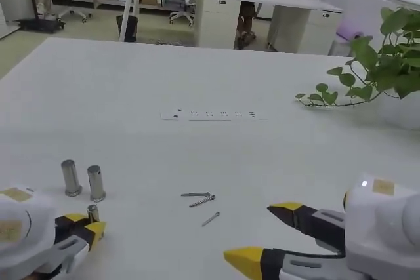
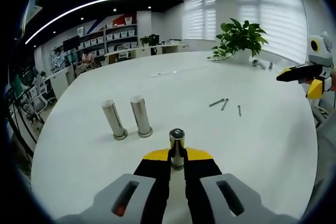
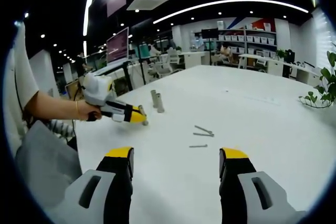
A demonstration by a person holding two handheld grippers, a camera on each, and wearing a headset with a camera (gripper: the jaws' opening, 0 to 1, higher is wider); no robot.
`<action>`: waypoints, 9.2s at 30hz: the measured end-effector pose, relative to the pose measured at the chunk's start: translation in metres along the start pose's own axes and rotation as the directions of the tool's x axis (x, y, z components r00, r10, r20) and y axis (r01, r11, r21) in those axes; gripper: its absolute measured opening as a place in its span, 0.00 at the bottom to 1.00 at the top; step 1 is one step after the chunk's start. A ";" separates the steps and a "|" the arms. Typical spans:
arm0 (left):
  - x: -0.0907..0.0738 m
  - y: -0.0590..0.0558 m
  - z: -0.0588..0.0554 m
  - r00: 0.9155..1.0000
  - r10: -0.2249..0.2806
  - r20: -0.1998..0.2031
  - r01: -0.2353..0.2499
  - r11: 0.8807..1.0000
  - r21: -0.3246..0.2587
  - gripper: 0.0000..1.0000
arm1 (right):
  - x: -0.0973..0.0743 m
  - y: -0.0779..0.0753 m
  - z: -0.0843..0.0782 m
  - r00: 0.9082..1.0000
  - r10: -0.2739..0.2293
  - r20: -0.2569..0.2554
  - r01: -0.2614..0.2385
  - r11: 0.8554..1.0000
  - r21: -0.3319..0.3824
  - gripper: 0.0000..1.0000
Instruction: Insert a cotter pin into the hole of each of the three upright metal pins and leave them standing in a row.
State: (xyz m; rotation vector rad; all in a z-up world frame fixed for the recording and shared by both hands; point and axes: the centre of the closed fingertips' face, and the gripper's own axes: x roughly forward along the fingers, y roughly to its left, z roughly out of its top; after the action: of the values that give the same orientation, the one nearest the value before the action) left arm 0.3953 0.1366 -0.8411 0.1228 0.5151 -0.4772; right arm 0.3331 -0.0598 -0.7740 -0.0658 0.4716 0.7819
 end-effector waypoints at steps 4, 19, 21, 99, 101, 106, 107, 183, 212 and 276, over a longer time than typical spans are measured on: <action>0.002 -0.008 0.001 1.000 -0.002 0.004 0.002 0.999 -0.032 0.07 | -0.001 0.000 -0.001 1.000 -0.003 0.000 0.003 1.000 -0.001 0.68; 0.010 -0.049 0.005 0.998 -0.067 0.000 0.067 0.997 0.034 0.07 | -0.004 -0.003 -0.003 1.000 -0.013 0.001 0.013 1.000 -0.010 0.67; 0.012 -0.054 0.006 0.997 -0.077 0.000 0.077 0.996 0.032 0.07 | -0.005 -0.004 -0.003 1.000 -0.014 0.000 0.014 1.000 -0.010 0.67; -0.037 -0.089 0.030 0.979 -0.193 0.059 0.182 0.971 0.155 0.70 | 0.076 -0.049 -0.030 0.861 0.156 -0.484 -0.359 0.861 -0.361 0.30; -0.038 -0.089 0.029 0.980 -0.192 0.056 0.181 0.970 0.160 0.72 | 0.080 -0.053 -0.032 0.855 0.146 -0.498 -0.370 0.844 -0.388 0.28; -0.042 -0.090 0.030 0.978 -0.200 0.059 0.188 0.968 0.167 0.73 | 0.090 -0.057 -0.034 0.843 0.152 -0.516 -0.390 0.834 -0.391 0.25; -0.042 -0.090 0.030 0.978 -0.200 0.060 0.188 0.968 0.165 0.73 | 0.091 -0.057 -0.035 0.841 0.153 -0.518 -0.393 0.832 -0.391 0.25; -0.054 -0.081 0.043 0.972 -0.213 0.099 0.213 0.977 0.013 0.52 | 0.084 -0.023 -0.002 0.884 0.118 -0.452 -0.423 0.614 -0.667 0.04; -0.055 -0.102 0.063 0.929 -0.329 0.168 0.356 0.919 -0.170 0.21 | 0.054 0.055 0.035 0.930 0.226 -0.289 -0.367 0.537 -0.760 0.04; -0.066 -0.116 0.063 0.899 -0.391 0.196 0.429 0.877 -0.218 0.00 | 0.048 0.077 0.027 0.919 0.300 -0.256 -0.394 0.649 -0.651 0.12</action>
State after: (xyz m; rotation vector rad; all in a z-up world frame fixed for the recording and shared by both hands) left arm 0.3185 0.0463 -0.7529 -0.2779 0.4539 -0.8253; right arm 0.3195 0.0328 -0.7616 -0.7605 0.2831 1.3216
